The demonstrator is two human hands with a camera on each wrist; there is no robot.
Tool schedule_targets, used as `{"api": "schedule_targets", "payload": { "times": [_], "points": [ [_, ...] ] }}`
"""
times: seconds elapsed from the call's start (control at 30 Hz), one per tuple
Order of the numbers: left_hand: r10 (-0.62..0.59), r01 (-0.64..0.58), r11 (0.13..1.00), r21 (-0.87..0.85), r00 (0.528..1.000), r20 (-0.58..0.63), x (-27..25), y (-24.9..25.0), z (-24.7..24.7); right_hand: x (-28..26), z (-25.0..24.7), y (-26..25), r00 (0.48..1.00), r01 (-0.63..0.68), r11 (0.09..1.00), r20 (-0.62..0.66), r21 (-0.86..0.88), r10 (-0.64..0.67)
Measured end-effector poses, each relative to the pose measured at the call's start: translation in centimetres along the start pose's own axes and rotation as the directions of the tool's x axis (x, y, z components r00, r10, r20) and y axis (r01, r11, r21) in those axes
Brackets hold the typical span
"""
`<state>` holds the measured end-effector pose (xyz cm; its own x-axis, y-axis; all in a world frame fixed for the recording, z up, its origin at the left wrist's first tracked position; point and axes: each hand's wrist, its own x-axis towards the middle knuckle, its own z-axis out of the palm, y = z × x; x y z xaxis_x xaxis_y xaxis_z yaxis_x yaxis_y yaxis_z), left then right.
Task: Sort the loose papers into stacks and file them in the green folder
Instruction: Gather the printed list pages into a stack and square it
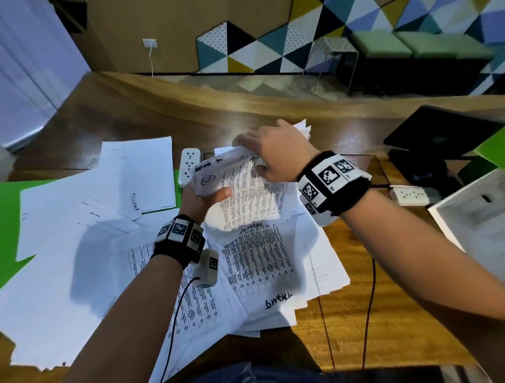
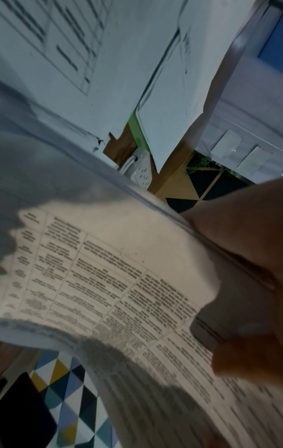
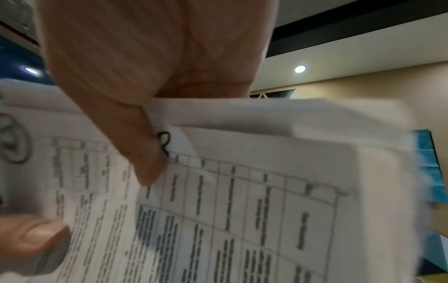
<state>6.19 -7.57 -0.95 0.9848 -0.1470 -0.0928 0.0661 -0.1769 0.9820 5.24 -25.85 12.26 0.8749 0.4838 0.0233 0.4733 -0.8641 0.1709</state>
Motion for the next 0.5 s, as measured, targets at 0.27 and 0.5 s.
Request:
{"api": "schedule_targets", "payload": {
  "times": [0.27, 0.5],
  "points": [
    [0.039, -0.051, 0.993, -0.105, 0.993, -0.114, -0.1, 0.7, 0.6, 1.0, -0.5, -0.4, 0.996, -0.07, 0.995, -0.044, 0.064, 0.073],
    [-0.024, -0.012, 0.973, -0.231, 0.988, -0.153, 0.4, 1.0, 0.1, -0.4, -0.6, 2.0, 0.885, -0.332, 0.885, -0.218, 0.325, 0.412]
  ]
}}
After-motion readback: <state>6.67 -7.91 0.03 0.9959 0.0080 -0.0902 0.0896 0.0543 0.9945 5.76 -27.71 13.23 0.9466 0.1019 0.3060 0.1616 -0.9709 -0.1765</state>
